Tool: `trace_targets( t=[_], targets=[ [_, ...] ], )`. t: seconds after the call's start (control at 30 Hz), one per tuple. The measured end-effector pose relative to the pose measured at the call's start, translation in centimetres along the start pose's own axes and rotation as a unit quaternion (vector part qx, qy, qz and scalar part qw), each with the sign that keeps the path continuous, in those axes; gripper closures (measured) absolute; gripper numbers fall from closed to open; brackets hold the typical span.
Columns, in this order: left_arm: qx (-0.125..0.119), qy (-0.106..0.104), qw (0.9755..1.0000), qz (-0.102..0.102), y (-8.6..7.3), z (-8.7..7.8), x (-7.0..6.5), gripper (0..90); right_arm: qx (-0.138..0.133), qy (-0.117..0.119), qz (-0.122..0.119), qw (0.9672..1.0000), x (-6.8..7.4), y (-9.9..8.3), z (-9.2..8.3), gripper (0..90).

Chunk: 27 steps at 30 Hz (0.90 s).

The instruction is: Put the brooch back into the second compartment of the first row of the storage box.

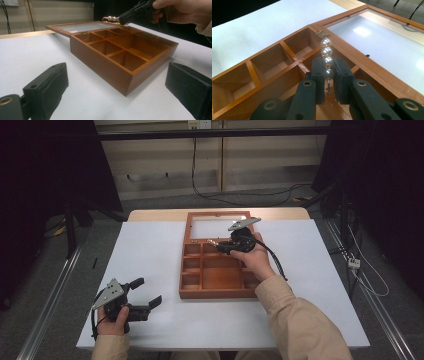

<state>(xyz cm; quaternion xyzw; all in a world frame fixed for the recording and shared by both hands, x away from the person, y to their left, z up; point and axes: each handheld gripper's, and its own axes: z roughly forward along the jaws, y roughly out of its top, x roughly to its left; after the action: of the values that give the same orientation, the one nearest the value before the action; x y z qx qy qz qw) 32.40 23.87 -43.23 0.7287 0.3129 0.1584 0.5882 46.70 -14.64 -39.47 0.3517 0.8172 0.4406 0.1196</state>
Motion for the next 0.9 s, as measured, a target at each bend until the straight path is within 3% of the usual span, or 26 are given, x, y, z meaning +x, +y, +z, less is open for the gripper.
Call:
trace_targets(
  t=[0.9],
  targets=[
    [0.002,-0.001,1.0000,0.002,0.0,0.0,0.0,4.5,-0.004,-0.007,0.021,0.9997,-0.3,-0.3,1.7,80.6]
  ],
)
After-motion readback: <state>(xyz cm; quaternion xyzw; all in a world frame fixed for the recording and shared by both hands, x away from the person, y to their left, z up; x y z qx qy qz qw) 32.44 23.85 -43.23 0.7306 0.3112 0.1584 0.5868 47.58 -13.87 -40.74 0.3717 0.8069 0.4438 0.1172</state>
